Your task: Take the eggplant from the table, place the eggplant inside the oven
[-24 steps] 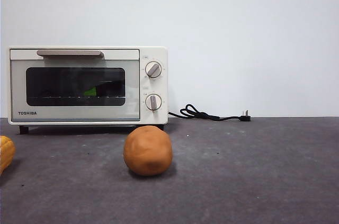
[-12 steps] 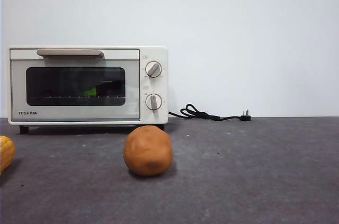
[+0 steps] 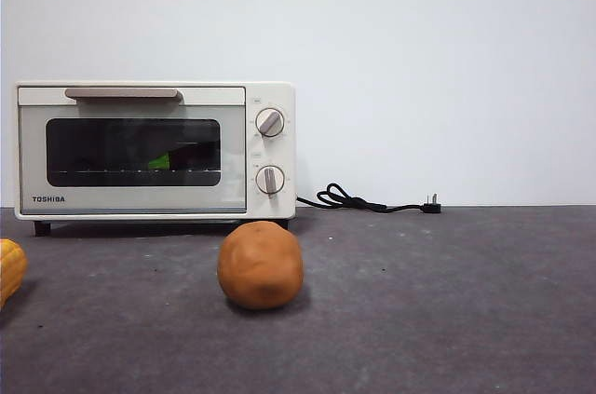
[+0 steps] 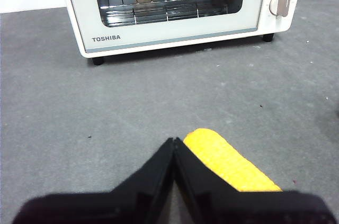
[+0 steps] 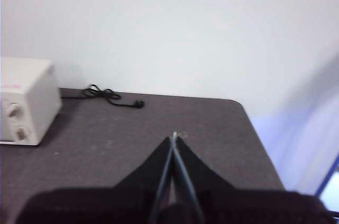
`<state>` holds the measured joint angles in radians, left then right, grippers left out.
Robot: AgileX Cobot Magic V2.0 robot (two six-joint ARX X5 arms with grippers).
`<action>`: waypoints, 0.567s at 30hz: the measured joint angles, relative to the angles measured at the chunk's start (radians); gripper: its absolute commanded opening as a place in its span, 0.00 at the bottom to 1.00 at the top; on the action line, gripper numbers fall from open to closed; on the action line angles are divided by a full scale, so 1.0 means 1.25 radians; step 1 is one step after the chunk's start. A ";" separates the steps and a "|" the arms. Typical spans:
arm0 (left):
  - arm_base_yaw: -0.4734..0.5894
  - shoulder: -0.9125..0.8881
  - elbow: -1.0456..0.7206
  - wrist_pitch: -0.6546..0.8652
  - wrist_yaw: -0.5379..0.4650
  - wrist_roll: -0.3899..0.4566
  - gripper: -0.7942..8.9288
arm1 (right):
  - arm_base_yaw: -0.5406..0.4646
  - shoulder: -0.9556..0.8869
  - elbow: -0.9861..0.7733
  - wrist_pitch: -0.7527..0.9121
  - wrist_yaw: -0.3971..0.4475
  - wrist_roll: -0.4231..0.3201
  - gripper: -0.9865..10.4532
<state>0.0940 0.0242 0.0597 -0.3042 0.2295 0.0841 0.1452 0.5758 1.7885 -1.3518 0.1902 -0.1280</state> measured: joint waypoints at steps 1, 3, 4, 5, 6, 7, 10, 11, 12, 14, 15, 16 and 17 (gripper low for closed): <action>0.000 0.000 0.000 0.000 0.000 0.000 0.08 | -0.005 -0.020 -0.016 0.001 -0.013 0.000 0.09; 0.000 0.000 0.000 0.000 0.000 0.000 0.08 | -0.014 -0.059 -0.063 0.026 -0.034 0.000 0.09; 0.000 0.000 0.000 0.000 0.000 0.000 0.08 | -0.017 -0.079 -0.093 0.048 -0.042 0.000 0.09; 0.000 0.000 0.000 0.000 0.000 0.000 0.08 | -0.017 -0.100 -0.131 0.074 -0.049 0.000 0.09; 0.000 0.000 0.000 0.000 0.000 0.000 0.08 | -0.018 -0.117 -0.167 0.097 -0.057 0.000 0.09; 0.000 0.000 0.000 0.000 0.000 0.000 0.08 | -0.018 -0.139 -0.212 0.127 -0.070 0.000 0.09; 0.000 0.000 0.000 0.000 0.000 0.000 0.08 | -0.018 -0.202 -0.361 0.233 -0.120 0.000 0.09; 0.000 0.000 0.000 0.000 0.000 -0.001 0.08 | -0.018 -0.226 -0.414 0.275 -0.139 0.000 0.09; 0.000 0.000 0.000 0.000 0.000 -0.001 0.08 | -0.018 -0.247 -0.461 0.313 -0.153 0.000 0.09; 0.000 0.000 0.000 0.000 0.000 -0.001 0.08 | -0.018 -0.294 -0.569 0.403 -0.169 -0.001 0.09; 0.000 0.000 0.000 0.000 0.000 -0.001 0.08 | -0.018 -0.313 -0.616 0.445 -0.172 0.000 0.09; 0.000 0.000 0.000 0.000 0.000 -0.002 0.08 | -0.018 -0.331 -0.670 0.490 -0.173 -0.001 0.09; 0.000 0.000 0.000 0.000 0.000 -0.002 0.08 | -0.018 -0.345 -0.723 0.534 -0.173 -0.001 0.09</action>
<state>0.0940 0.0242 0.0597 -0.3042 0.2295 0.0814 0.1230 0.1448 0.8848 -0.6846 -0.0265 -0.1287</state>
